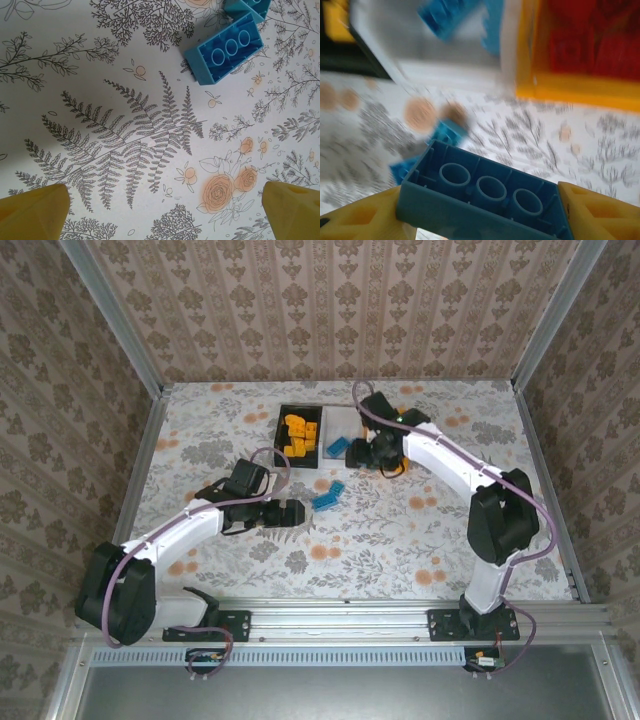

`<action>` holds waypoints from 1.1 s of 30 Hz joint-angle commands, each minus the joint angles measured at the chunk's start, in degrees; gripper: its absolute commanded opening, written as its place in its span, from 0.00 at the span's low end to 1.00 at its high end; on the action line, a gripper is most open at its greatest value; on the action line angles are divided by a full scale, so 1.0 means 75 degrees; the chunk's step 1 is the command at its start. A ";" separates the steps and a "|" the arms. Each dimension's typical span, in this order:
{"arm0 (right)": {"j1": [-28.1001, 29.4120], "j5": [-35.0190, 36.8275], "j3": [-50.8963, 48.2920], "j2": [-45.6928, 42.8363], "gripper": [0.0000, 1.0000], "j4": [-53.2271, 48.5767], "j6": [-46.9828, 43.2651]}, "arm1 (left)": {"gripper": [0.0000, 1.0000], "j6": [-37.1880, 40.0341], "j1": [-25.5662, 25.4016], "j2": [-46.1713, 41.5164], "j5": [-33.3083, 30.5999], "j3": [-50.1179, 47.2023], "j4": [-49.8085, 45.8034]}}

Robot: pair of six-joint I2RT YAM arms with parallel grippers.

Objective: Sort the legos into containers by color

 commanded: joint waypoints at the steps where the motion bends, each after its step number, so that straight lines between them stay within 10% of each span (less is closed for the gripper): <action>1: -0.0143 0.0249 0.1180 0.0652 0.56 -0.0605 -0.0468 | 1.00 0.0106 -0.0003 -0.0016 -0.0024 0.0090 -0.0139; 17: -0.0448 0.0197 0.6283 0.4682 0.56 -0.1177 -0.0832 | 1.00 0.0348 0.0452 -0.0035 0.0096 -0.0225 -0.0148; 33: -0.0504 0.0067 0.6684 0.5510 0.63 -0.1242 -0.0700 | 1.00 0.0293 0.0467 0.0515 0.0351 -0.0101 0.0206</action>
